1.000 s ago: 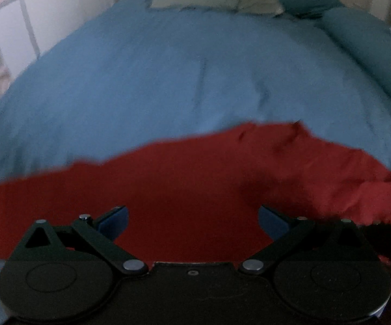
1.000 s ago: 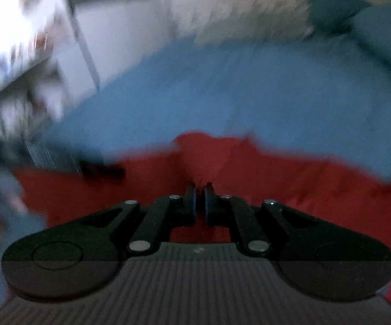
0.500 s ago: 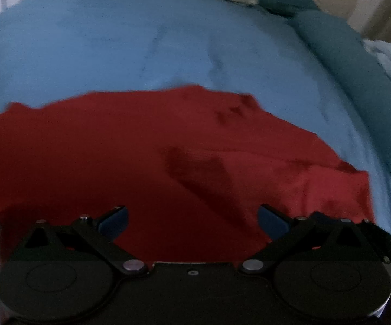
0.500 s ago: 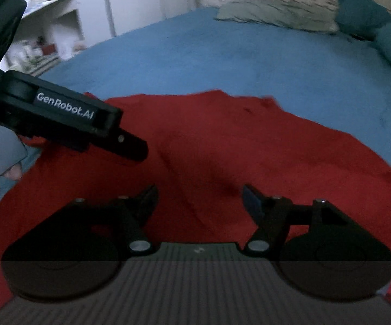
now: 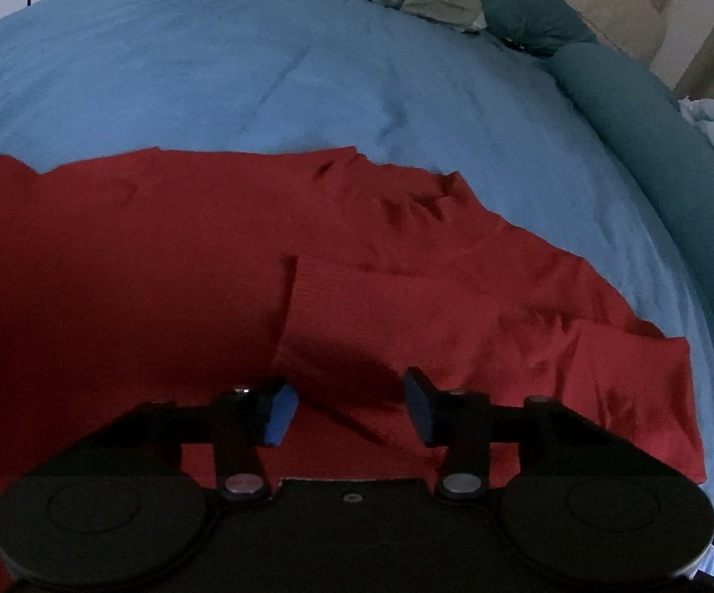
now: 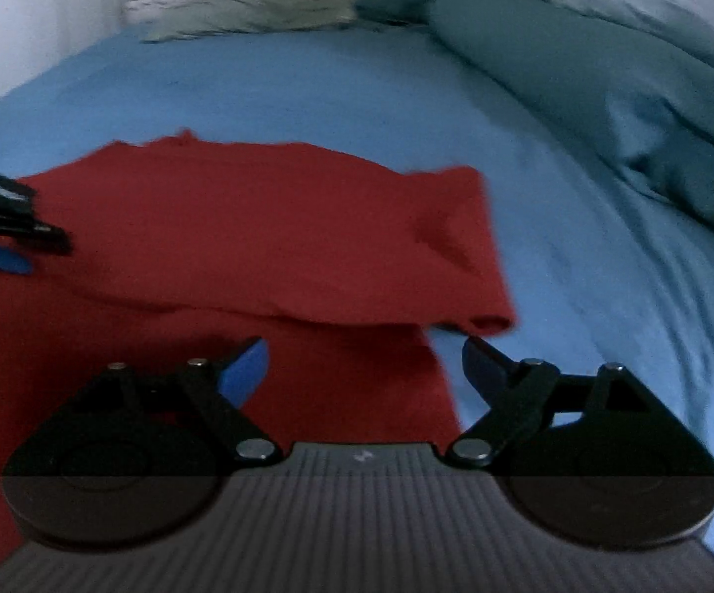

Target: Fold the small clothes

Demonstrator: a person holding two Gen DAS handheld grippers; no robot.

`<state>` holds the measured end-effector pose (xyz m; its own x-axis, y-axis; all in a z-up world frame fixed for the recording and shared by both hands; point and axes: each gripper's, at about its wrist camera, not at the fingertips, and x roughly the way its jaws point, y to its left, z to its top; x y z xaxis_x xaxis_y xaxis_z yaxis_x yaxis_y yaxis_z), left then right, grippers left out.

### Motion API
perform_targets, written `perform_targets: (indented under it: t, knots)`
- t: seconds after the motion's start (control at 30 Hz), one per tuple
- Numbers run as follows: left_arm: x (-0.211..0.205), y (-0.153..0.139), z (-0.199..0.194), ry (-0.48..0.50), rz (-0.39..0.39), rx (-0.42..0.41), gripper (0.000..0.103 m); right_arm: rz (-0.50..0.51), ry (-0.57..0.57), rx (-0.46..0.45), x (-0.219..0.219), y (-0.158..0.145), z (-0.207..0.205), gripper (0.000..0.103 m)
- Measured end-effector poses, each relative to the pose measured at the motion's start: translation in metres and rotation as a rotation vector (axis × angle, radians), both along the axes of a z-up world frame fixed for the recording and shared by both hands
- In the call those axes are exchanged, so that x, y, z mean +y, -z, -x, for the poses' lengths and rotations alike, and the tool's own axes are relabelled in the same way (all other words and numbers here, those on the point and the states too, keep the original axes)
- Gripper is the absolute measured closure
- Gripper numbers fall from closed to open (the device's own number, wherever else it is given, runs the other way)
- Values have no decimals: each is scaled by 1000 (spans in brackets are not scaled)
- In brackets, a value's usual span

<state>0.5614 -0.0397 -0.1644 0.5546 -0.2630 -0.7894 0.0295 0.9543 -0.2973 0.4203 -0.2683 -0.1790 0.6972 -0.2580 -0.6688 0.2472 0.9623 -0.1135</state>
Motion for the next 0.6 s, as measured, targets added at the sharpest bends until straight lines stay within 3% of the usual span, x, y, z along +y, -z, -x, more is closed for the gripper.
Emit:
perform_targets:
  t: [0.03, 0.13, 0.27, 0.4, 0.5, 0.6]
  knots:
    - [-2, 0, -2, 8, 6, 4, 61, 11, 20, 5, -3, 1, -1, 0]
    - [-9, -7, -14, 14, 24, 7, 99, 53, 54, 16, -7, 7, -10, 0]
    - [6, -48, -21, -36, 51, -142, 99, 132, 81, 9, -14, 16, -28, 0]
    - [38, -82, -14, -138, -20, -284, 99, 112, 64, 1, -23, 18, -43, 0]
    - [62, -82, -8, -180, -54, -305, 99, 130, 31, 7, -27, 19, -54, 0]
    - [72, -69, -6, -202, -86, -276, 99, 146, 11, 7, -30, 17, -56, 0]
